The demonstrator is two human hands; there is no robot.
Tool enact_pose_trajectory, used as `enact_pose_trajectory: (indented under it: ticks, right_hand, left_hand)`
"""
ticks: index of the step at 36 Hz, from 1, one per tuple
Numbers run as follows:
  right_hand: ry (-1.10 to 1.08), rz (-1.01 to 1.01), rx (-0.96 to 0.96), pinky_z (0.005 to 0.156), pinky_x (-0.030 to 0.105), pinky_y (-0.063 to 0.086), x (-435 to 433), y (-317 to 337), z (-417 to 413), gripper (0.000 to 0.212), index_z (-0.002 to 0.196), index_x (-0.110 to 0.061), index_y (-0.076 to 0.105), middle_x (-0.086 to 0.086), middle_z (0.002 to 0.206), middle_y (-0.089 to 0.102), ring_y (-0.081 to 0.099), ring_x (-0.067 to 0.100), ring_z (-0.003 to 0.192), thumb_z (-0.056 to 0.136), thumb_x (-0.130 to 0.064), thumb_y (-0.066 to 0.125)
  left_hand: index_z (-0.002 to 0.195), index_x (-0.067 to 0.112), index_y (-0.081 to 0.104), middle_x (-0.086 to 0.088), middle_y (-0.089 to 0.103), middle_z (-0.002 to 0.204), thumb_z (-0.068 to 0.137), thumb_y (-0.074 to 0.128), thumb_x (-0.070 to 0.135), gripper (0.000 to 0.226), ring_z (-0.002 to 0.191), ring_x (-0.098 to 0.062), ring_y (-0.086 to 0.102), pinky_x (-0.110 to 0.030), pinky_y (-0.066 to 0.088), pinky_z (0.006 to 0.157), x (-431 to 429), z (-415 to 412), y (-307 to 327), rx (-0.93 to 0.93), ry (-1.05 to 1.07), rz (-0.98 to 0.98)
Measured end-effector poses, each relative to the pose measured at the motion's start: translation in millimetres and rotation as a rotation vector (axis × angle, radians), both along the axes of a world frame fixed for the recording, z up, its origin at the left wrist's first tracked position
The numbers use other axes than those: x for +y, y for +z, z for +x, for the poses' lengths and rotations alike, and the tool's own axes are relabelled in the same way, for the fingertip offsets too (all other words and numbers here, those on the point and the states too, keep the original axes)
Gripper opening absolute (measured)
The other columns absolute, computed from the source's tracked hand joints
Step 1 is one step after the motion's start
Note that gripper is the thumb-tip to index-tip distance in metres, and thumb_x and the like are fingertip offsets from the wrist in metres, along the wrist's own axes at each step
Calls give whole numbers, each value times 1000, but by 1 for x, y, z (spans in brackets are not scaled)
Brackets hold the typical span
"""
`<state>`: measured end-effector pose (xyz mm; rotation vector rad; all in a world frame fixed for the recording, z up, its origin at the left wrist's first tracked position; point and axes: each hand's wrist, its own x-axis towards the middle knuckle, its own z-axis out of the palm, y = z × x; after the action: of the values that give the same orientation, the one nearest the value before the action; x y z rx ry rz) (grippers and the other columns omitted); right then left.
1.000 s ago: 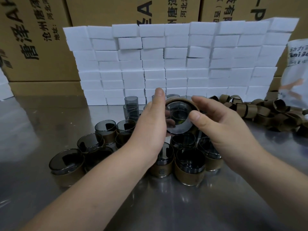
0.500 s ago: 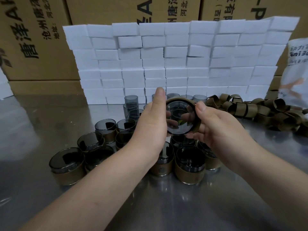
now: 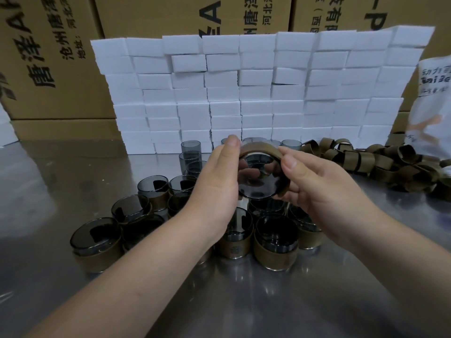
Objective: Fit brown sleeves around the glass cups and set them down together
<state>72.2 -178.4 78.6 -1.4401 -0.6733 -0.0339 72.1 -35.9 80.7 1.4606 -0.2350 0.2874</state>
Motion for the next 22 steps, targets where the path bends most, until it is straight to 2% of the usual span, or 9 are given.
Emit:
enact_pose_trajectory:
  ticks: [3, 5, 7, 9, 11, 13, 17, 19, 22]
  right_hand:
    - [-28, -27, -51, 75, 17, 53, -4, 2, 1, 21, 89, -41, 72, -17, 97, 72, 67, 3, 93, 76, -33, 58]
    - [-56, -97, -119, 75, 10, 49, -7, 6, -1, 29, 102, -42, 59, -26, 94, 70, 65, -6, 90, 76, -31, 60]
    - [-95, -193, -192, 73, 5, 45, -8, 8, -3, 45, 113, -46, 42, -24, 96, 68, 61, -12, 81, 78, -35, 69]
    - [-107, -253, -249, 73, 2, 42, -7, 8, -6, 59, 118, -45, 30, -20, 111, 56, 59, -15, 83, 73, -38, 66]
    - [-105, -296, -285, 77, 2, 42, -6, 6, -7, 60, 120, -47, 24, -23, 122, 47, 58, -16, 91, 77, -42, 66]
    - [-120, -349, -330, 86, 8, 43, -7, 5, -6, 63, 122, -51, 22, -31, 128, 41, 56, -10, 101, 76, -44, 65]
    - [-135, -425, -358, 101, 19, 37, -9, 5, -5, 84, 126, -57, 13, -40, 133, 30, 43, -8, 124, 59, -82, 57]
    - [-169, -478, -378, 108, 24, 31, -8, 4, -5, 86, 125, -58, 9, -38, 136, 24, 31, -9, 132, 56, -89, 48]
    - [-249, -506, -427, 101, 7, 26, -5, 2, -8, 78, 130, -53, 13, -34, 132, 29, 29, -20, 125, 64, -90, 33]
  left_hand:
    - [87, 36, 67, 5, 72, 90, 79, 41, 49, 30, 88, -9, 67, -30, 49, 76, 2, 3, -1, -58, -16, -11]
    - [86, 37, 63, 13, 70, 85, 76, 41, 40, 24, 85, -3, 65, -23, 48, 72, 4, 4, 1, -90, -34, -3]
    - [96, 31, 57, 13, 67, 95, 72, 38, 29, 30, 93, -5, 61, -24, 50, 77, 6, 5, 2, -121, -87, 9]
    - [100, 27, 53, 9, 61, 106, 70, 35, 22, 35, 101, -9, 57, -31, 48, 87, 8, 4, 5, -153, -127, 17]
    - [100, 28, 51, 8, 58, 106, 71, 34, 23, 34, 101, -10, 56, -32, 47, 87, 8, 2, 6, -182, -115, 46]
    - [98, 31, 51, 10, 58, 100, 74, 35, 29, 29, 94, -7, 56, -28, 47, 82, 8, 2, 6, -206, -83, 76]
    - [99, 31, 50, 16, 61, 92, 84, 34, 40, 24, 89, -2, 58, -22, 49, 79, 6, -2, 2, -278, -81, 126]
    - [97, 28, 50, 15, 60, 89, 88, 29, 42, 27, 86, -1, 57, -19, 49, 76, 3, -5, -1, -328, -56, 143]
    - [94, 20, 49, 3, 58, 89, 89, 25, 40, 32, 83, -7, 56, -22, 49, 75, 0, -7, -4, -329, -61, 95]
